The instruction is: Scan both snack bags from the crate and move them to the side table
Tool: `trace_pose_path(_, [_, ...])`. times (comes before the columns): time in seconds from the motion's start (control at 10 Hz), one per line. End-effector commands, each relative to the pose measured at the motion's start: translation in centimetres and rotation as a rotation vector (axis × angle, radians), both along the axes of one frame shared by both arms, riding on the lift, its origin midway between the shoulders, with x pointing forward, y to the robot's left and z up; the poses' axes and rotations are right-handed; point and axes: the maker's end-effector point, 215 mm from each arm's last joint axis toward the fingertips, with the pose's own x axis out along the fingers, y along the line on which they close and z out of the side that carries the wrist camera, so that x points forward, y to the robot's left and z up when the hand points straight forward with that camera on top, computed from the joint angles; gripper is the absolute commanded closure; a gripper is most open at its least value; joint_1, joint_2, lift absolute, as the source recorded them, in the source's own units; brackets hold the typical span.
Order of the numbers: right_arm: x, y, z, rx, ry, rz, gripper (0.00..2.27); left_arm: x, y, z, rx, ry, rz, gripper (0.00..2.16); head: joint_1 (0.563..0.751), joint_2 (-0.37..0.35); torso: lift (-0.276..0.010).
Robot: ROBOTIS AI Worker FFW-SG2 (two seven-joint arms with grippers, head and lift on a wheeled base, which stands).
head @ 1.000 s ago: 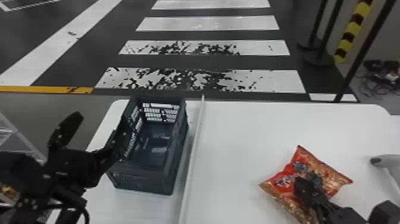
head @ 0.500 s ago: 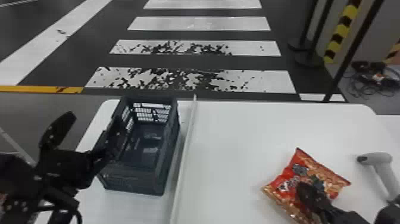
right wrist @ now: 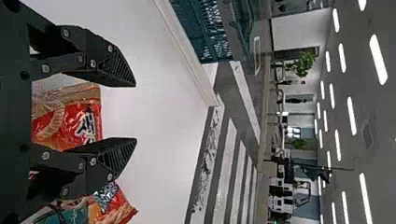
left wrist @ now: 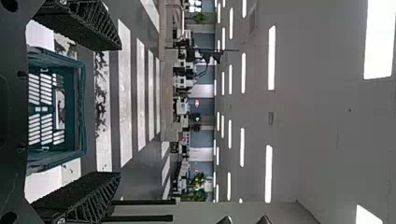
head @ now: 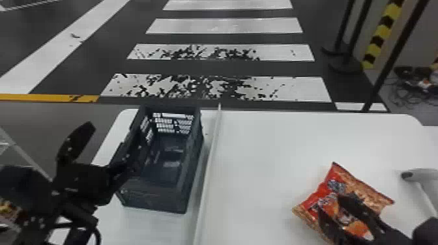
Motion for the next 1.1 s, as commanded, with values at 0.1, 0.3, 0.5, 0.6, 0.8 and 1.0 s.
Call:
trace_pose_path(0.1, [-2.8, 1.4, -2.6, -0.222, 0.078, 0.005, 0.03, 0.4, 0.0, -0.2, -0.004, 0.001, -0.006, 0.03, 0.695, 0.107, -0.095])
trace_pose_path(0.3, [-5.2, 1.6, -5.5, -0.446, 0.146, 0.009, 0.02, 0.5, 0.1, 0.3, -0.024, -0.023, -0.018, 0.03, 0.695, 0.12, -0.095])
trace_pose_path(0.5, [-6.8, 0.7, -7.3, -0.644, 0.173, 0.006, 0.04, 0.5, 0.4, 0.4, -0.039, -0.038, -0.025, 0.03, 0.695, 0.126, -0.095])
trace_pose_path(0.6, [-6.7, 0.7, -7.1, -0.655, 0.166, -0.004, 0.04, 0.5, 0.5, 0.2, -0.04, -0.04, -0.023, 0.03, 0.695, 0.125, -0.095])
trace_pose_path(0.8, [-6.2, -0.4, -6.9, -0.71, 0.154, -0.033, 0.06, 0.5, 0.6, 0.2, -0.042, -0.045, -0.026, 0.03, 0.695, 0.125, -0.095])
trace_pose_path(1.0, [-5.0, -2.4, -7.0, -0.822, 0.116, -0.094, 0.08, 0.5, 0.0, -0.1, -0.047, -0.044, -0.044, 0.03, 0.695, 0.103, -0.095])
